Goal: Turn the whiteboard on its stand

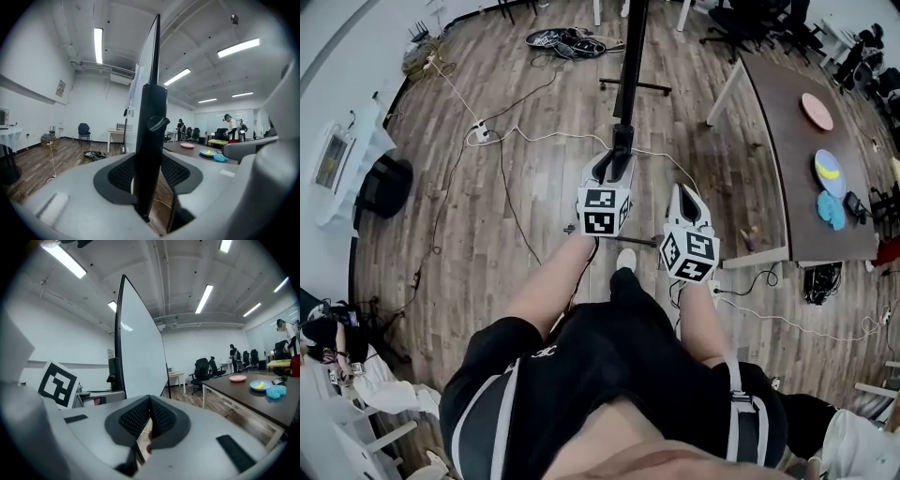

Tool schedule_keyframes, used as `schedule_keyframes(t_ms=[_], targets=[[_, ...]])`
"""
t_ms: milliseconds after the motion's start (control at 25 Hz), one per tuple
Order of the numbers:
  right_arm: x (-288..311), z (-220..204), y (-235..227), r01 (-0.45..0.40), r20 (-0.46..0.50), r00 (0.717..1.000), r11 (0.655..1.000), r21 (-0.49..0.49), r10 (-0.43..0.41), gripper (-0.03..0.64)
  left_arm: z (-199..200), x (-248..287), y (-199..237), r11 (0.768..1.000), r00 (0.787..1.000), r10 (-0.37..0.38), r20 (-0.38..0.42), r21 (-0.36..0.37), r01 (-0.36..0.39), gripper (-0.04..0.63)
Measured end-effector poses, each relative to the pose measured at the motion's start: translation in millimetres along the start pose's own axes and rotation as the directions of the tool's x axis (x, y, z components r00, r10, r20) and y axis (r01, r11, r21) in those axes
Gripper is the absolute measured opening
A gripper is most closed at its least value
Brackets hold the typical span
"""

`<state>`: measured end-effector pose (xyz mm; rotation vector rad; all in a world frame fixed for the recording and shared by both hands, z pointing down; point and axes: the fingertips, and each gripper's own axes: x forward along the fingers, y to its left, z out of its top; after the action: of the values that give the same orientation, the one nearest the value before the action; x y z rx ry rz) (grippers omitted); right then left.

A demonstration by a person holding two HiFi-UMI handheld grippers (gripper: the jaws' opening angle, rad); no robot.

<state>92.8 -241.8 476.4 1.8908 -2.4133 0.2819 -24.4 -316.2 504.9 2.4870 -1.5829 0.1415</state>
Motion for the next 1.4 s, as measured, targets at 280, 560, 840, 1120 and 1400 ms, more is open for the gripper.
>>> schedule_keyframes(t_ms=[280, 560, 840, 1120, 1400], targets=[[-41, 2, 8, 0.007, 0.021, 1.0, 1.0, 0.006, -0.007, 0.006, -11, -36, -24, 1.0, 1.0, -0.008, -0.005, 0.026, 0.008, 0.176], [-55, 15, 21, -0.033, 0.044, 0.998, 0.999, -0.015, 0.034, 0.006, -18, -67, -39, 0.997, 1.0, -0.015, -0.008, 0.071, 0.015, 0.173], [-87, 7, 24, -0.08, 0.018, 0.997, 0.996, -0.04, 0.081, 0.006, -25, -89, -48, 0.997, 1.0, 0.021, -0.002, 0.077, -0.02, 0.173], [-111, 13, 19, -0.091, 0.064, 0.994, 0.996, -0.023, 0.092, 0.006, -28, -108, -56, 0.994, 0.998, 0.053, 0.016, 0.097, -0.054, 0.173], [-125, 20, 17, -0.125, 0.084, 0.989, 0.992, -0.005, 0.125, 0.005, -33, -122, -59, 0.994, 0.996, 0.086, -0.036, 0.064, -0.083, 0.176]])
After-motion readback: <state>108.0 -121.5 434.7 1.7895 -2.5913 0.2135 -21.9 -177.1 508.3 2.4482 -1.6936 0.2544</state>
